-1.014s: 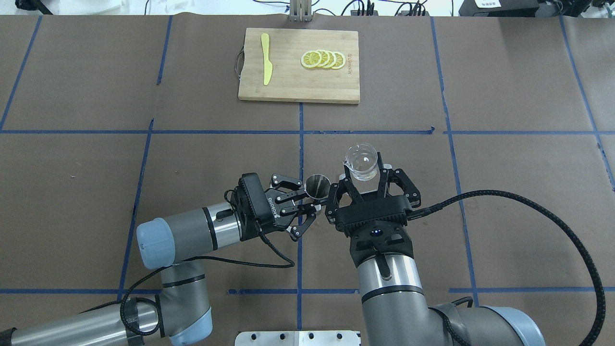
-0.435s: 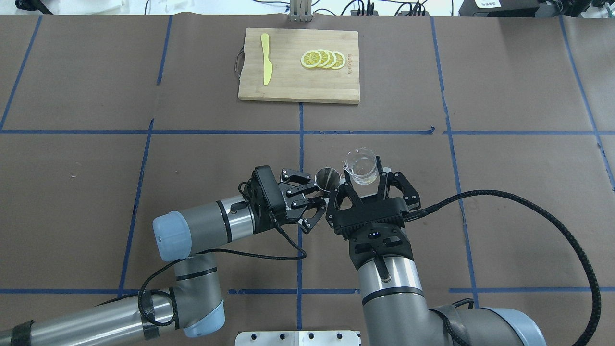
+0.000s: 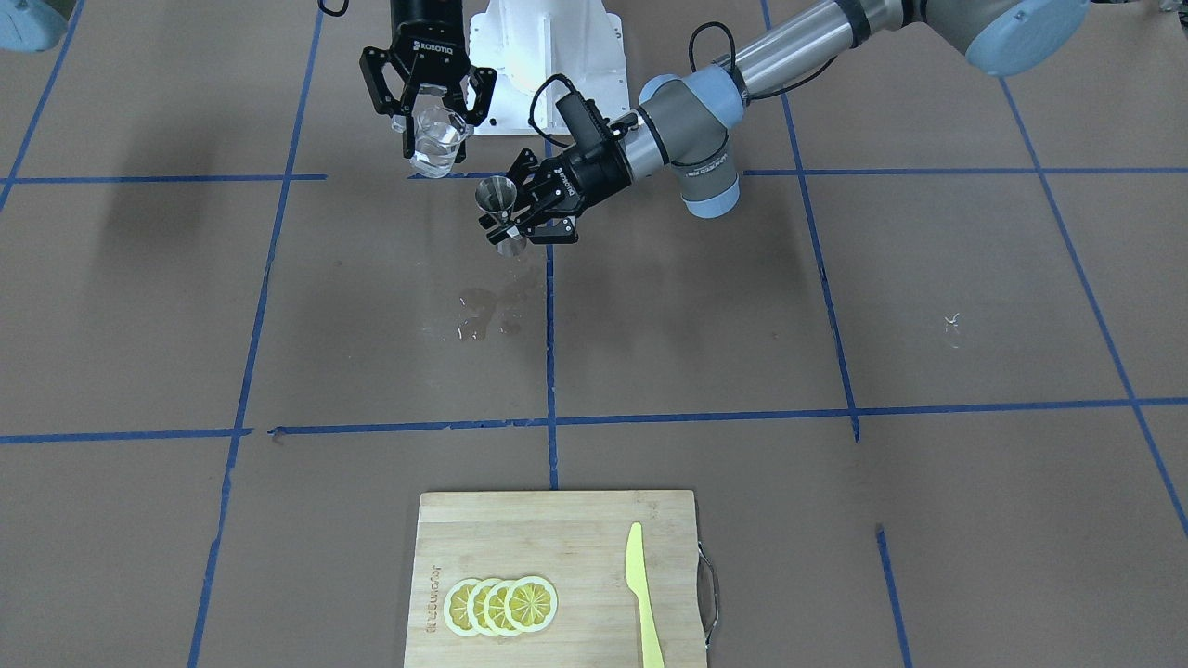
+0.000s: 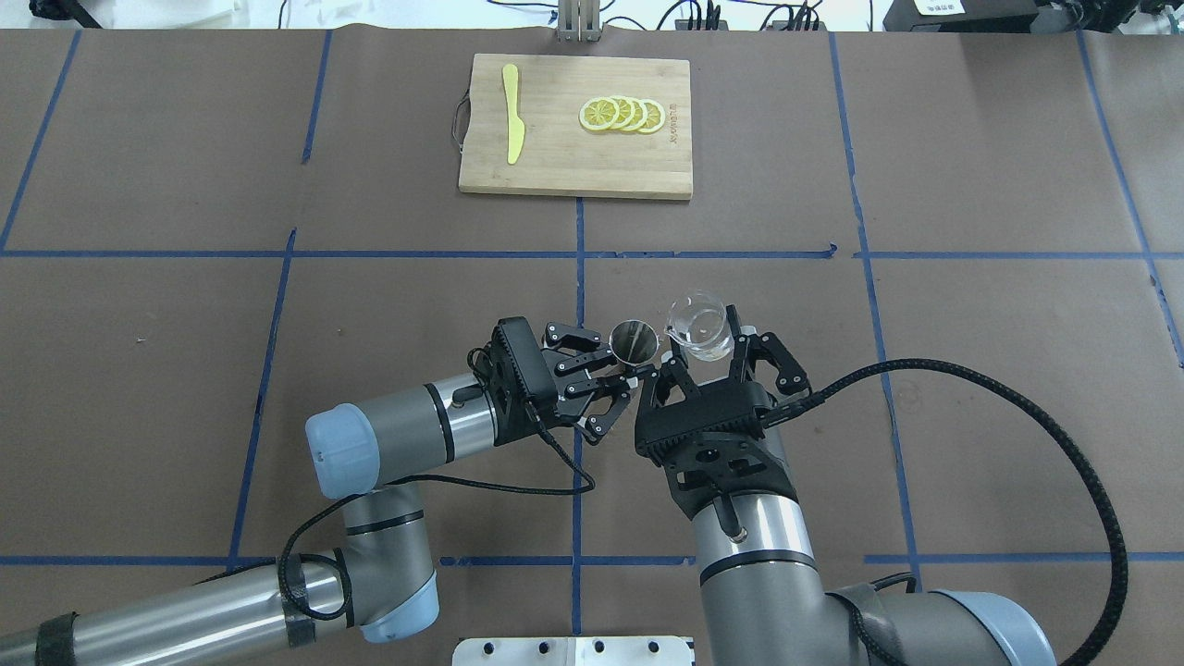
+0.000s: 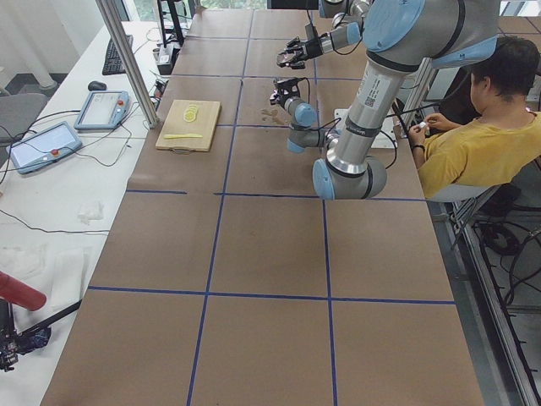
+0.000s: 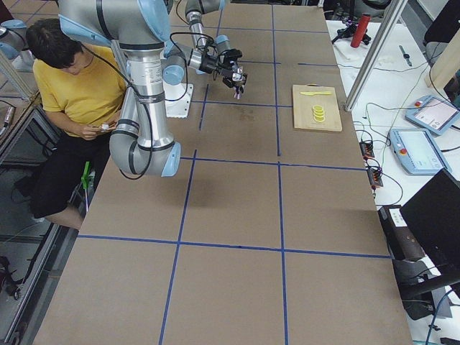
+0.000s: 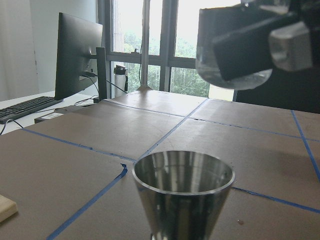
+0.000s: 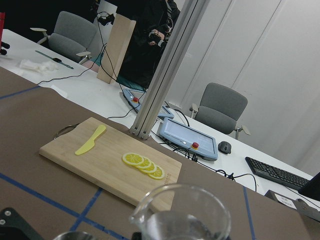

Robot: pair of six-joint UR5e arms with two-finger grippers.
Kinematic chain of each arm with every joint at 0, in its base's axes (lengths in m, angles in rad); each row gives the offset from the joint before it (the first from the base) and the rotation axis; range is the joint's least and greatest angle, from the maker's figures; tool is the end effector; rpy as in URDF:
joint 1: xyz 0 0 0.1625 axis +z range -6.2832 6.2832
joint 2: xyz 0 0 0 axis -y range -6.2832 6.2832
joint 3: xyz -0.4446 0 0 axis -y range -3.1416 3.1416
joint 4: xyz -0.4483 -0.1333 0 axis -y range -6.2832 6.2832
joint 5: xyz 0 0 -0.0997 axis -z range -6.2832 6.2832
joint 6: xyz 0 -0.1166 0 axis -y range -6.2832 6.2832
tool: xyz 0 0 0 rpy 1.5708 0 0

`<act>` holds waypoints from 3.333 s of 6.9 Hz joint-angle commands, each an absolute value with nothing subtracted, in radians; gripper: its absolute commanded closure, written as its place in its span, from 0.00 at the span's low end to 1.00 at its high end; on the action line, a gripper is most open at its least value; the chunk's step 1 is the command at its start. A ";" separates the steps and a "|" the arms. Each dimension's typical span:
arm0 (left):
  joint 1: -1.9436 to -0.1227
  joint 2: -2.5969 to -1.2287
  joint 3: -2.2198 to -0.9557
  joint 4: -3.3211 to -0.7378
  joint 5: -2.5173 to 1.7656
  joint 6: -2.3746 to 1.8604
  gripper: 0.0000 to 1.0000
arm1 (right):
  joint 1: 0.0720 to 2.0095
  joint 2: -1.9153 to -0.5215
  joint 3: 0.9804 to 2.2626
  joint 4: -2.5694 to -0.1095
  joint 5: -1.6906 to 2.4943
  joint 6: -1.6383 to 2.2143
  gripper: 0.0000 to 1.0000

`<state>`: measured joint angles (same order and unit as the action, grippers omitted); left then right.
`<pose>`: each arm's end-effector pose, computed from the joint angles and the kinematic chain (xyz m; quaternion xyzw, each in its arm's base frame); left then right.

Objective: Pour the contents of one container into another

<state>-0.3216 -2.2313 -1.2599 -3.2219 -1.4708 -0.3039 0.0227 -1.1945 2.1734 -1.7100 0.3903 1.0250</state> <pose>0.6732 -0.3771 0.2211 0.6186 0.5699 0.2081 0.4993 -0.5075 -0.2527 0.1594 0.5828 -0.1825 0.0230 0.7915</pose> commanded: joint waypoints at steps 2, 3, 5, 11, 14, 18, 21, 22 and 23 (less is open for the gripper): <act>-0.321 -2.255 -1.240 -3.224 -1.470 -0.304 1.00 | 0.025 -1.187 2.175 -1.764 0.397 0.960 1.00; -0.319 -2.260 -1.238 -3.224 -1.470 -0.304 1.00 | 0.026 -1.186 2.177 -1.772 0.397 0.948 1.00; -0.321 -2.269 -1.238 -3.224 -1.470 -0.304 1.00 | 0.028 -1.186 2.175 -1.781 0.397 0.914 1.00; -0.316 -2.292 -1.215 -3.247 -1.471 -0.304 1.00 | 0.038 -1.178 2.194 -1.875 0.399 0.885 1.00; -0.311 -2.315 -1.197 -3.247 -1.471 -0.304 1.00 | 0.040 -1.178 2.194 -1.875 0.399 0.885 1.00; -0.305 -2.316 -1.195 -3.249 -1.473 -0.304 1.00 | 0.046 -1.170 2.197 -1.950 0.399 0.882 1.00; -0.305 -2.315 -1.195 -3.260 -1.471 -0.304 1.00 | 0.048 -1.170 2.197 -1.951 0.397 0.867 1.00; -0.304 -2.315 -1.196 -3.260 -1.471 -0.304 1.00 | 0.048 -1.170 2.197 -1.951 0.397 0.850 1.00; -0.304 -2.316 -1.195 -3.260 -1.471 -0.304 1.00 | 0.048 -1.169 2.197 -1.951 0.397 0.845 1.00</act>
<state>-0.3041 -2.3151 -1.1955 -3.2595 -1.4711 -0.3037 0.0475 -1.1699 2.1966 -1.9510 0.3975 0.8536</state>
